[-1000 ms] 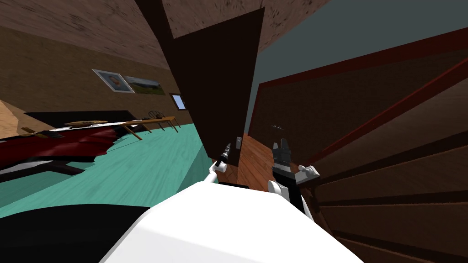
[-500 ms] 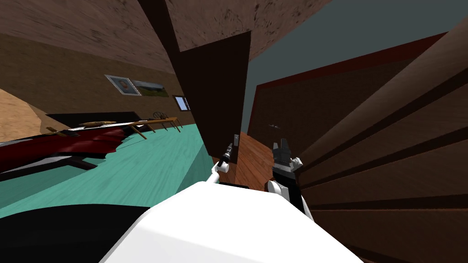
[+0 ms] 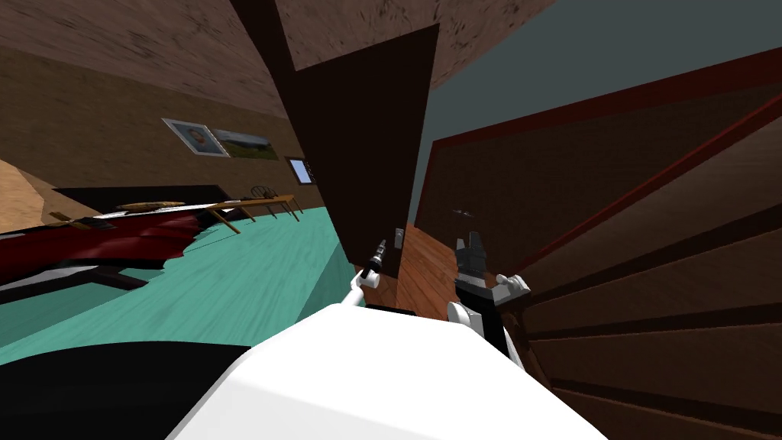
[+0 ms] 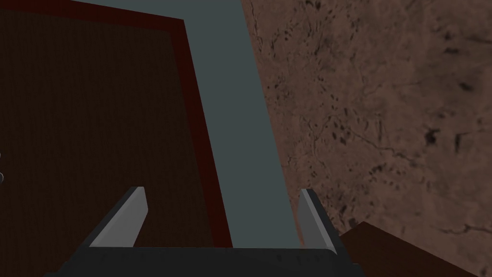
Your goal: Push the door open
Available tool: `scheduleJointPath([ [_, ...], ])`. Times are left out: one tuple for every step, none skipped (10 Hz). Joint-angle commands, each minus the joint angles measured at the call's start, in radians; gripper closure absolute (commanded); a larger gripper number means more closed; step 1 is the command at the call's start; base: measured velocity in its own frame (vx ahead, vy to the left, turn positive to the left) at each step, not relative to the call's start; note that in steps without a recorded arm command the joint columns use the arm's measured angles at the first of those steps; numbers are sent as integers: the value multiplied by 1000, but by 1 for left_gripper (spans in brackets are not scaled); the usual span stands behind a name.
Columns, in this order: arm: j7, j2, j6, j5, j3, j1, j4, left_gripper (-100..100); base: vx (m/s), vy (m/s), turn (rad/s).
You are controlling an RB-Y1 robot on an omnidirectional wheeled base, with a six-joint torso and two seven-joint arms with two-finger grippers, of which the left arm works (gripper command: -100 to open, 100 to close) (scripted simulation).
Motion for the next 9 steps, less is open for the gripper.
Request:
scheduleJointPath([
  [-1, 14, -3, -1, 4, -4, 6, -100, 218, 11, -17],
  [-1, 18, -5, -1, 6, -6, 9, -100, 205, -23, -17],
  [-1, 18, -7, -2, 9, -9, 12, -100, 181, -82, -21],
  [-2, 13, -9, -2, 12, -11, 15, -100, 206, -126, -21],
  [-2, 5, -11, -3, 14, -13, 17, -100, 169, -144, -17],
  [-3, -7, -13, -3, 16, -15, 20, -100, 146, -141, -17],
  [-3, -20, -14, -4, 18, -16, 22, -100, 165, -130, -17],
  [-3, -43, -16, -4, 20, -18, 25, -100, 122, -170, -23],
  [-4, -32, -11, -4, 21, -20, 21, -100, 44, -85, 6],
])
